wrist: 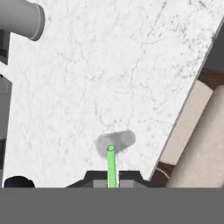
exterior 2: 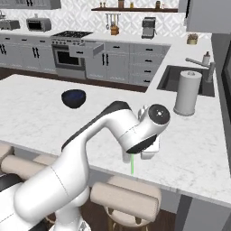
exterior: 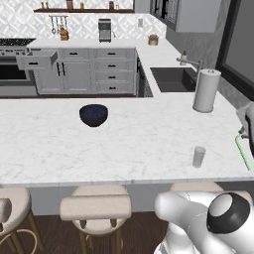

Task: Take a straw from the drawer in front and place it inside the glass cup on the dining counter.

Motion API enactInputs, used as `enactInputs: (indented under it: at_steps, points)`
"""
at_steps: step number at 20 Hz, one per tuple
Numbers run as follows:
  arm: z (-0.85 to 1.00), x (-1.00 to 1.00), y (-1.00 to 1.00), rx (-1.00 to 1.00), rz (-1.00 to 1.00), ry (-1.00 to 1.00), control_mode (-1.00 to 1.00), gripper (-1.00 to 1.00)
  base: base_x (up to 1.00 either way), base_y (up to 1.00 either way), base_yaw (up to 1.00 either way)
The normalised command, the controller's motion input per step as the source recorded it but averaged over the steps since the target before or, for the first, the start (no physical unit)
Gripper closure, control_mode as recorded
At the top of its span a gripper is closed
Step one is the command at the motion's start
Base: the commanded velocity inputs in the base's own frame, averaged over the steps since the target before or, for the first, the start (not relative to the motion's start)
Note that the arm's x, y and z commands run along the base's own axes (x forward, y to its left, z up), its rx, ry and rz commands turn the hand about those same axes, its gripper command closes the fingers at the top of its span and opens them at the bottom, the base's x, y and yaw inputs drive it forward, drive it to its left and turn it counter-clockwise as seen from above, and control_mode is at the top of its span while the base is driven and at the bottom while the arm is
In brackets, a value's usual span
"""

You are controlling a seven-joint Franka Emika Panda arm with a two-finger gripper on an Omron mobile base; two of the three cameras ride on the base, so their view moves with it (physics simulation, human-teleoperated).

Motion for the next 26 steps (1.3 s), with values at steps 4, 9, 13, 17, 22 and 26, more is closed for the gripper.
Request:
enactInputs:
  at_steps: [4,9,13,17,22,26]
  points:
    - [0.0,0.55,-0.13,0.12,0.0,-0.09,-1.0,1.0,0.0,0.0,0.0]
    - [0.0,0.33,-0.21,0.15,0.04,-0.25,-1.0,1.0,0.0,0.0,0.0]
    - [0.01,0.29,-0.13,0.13,0.09,-0.22,-1.0,1.0,0.0,0.0,0.0]
    - [0.0,0.3,0.0,0.07,0.09,-0.07,-1.0,1.0,0.0,0.0,0.0]
    - [0.0,0.37,0.0,0.08,0.1,-0.07,-1.0,1.0,0.0,0.0,0.0]
    - [0.0,0.19,0.0,0.07,0.12,-0.1,-1.0,1.0,0.0,0.0,0.0]
